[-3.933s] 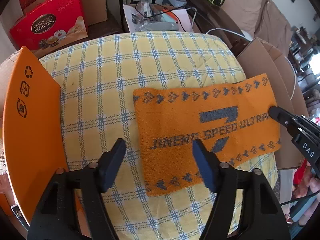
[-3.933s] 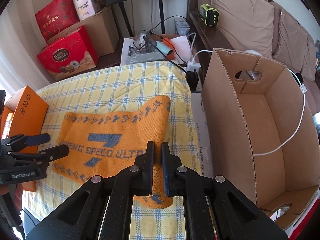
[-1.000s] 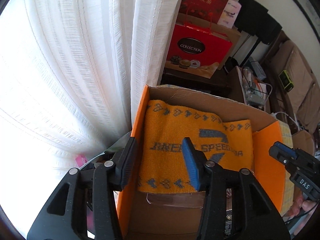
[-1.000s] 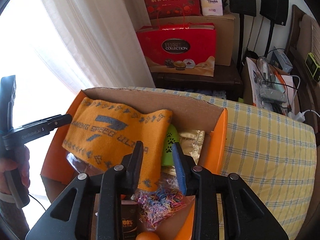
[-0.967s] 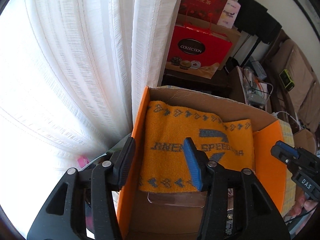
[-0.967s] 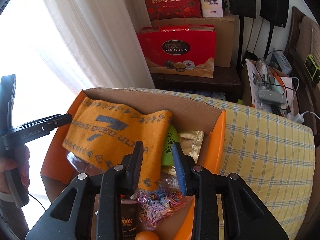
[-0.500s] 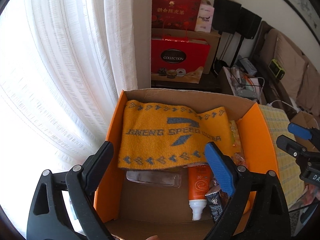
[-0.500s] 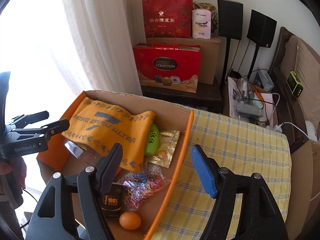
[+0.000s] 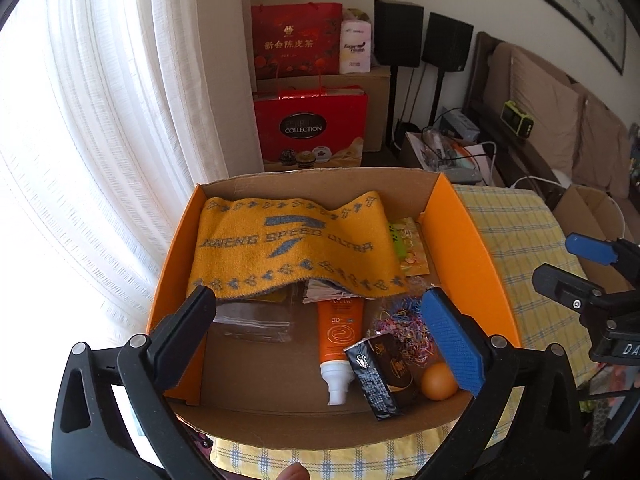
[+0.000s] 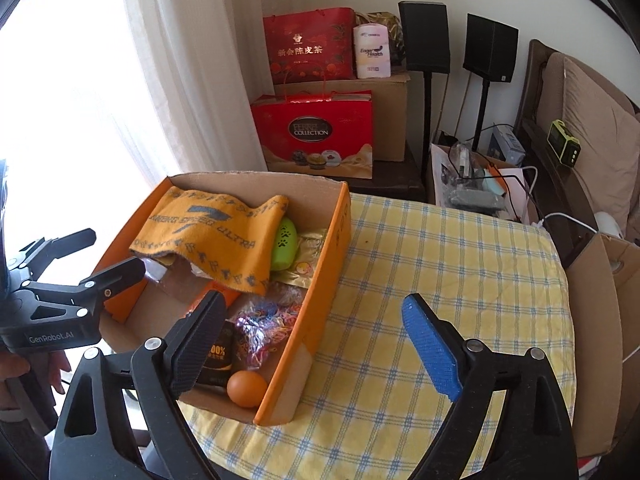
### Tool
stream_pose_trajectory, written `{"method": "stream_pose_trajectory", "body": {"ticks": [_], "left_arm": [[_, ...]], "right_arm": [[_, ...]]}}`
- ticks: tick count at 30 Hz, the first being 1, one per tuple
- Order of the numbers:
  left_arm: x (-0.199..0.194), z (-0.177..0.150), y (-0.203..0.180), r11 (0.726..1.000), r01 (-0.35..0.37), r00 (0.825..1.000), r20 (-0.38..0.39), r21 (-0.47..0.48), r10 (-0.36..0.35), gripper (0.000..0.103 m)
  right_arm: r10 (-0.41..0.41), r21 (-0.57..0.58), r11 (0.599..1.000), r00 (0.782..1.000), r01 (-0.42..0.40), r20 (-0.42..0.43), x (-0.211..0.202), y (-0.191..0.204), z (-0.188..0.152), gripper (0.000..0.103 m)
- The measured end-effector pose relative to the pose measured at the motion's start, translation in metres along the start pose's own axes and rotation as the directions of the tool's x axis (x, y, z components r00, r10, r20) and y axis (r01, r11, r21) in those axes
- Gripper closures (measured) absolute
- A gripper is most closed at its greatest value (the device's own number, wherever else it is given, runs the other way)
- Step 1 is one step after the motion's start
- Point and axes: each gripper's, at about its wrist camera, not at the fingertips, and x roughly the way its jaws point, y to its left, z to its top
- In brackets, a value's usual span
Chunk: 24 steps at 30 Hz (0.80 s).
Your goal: Organize objects
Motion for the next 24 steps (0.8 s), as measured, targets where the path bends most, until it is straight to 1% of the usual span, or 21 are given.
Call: {"method": "stream_pose_trajectory", "body": {"ticks": [1,2,3,4,9,12,15,19,20,22,24], "left_arm": [[-0.002,-0.003,-0.003,1.000,0.002,1.000,0.002,0.003,-0.002,0.000],[-0.003,-0.006,-0.006,1.000,0.008,1.000,0.000,0.006,-0.008,0.000],[-0.004,-0.009,-0.009,1.000,0.018,1.000,-0.003,0.008,-0.018,0.000],[-0.005,-0.012,-0.013,1.000,0.024,1.000,-0.003,0.009,-0.024,0.000],[-0.012,-0.026,-0.025,1.000,0.023,1.000,0.015,0.005,-0.023,0.000],[-0.017,-0.034,-0.027,1.000,0.005,0.999,0.044,-0.030,-0.003,0.000],[-0.024,-0.041,-0.026,0.997,0.006,0.998,0.068,-0.073,-0.001,0.000],[-0.034,-0.052,-0.028,0.996,-0.007,0.996,0.083,-0.093,0.015,0.000],[-0.035,-0.055,-0.029,0.995,-0.007,0.997,0.077,-0.099,0.014,0.000],[-0.037,-0.061,-0.030,0.994,0.023,0.998,0.066,-0.108,-0.016,0.000],[-0.040,-0.066,-0.033,0.994,0.031,0.998,0.061,-0.107,-0.024,0.000]], "right_arm": [[-0.008,0.000,1.000,1.000,0.008,0.006,-0.004,-0.001,-0.003,0.010],[-0.019,-0.002,1.000,1.000,0.019,0.016,-0.007,-0.002,-0.007,0.008],[-0.029,-0.005,1.000,0.999,0.029,0.029,-0.011,-0.003,-0.011,0.003],[-0.037,-0.006,0.999,0.999,0.038,0.039,-0.014,-0.003,-0.015,0.002],[-0.079,0.002,0.997,0.994,0.079,0.071,-0.029,-0.009,-0.030,0.001],[-0.103,-0.001,0.995,0.991,0.103,0.087,-0.037,-0.011,-0.039,0.000],[-0.137,0.003,0.990,0.986,0.138,0.097,-0.043,-0.014,-0.049,0.000],[-0.159,0.021,0.987,0.982,0.157,0.103,-0.049,-0.018,-0.065,0.000],[-0.168,0.020,0.986,0.980,0.167,0.107,-0.051,-0.018,-0.069,0.000],[-0.186,0.015,0.982,0.976,0.186,0.117,-0.056,-0.018,-0.077,0.000],[-0.202,0.015,0.979,0.970,0.202,0.134,-0.062,-0.018,-0.083,0.000]]}}
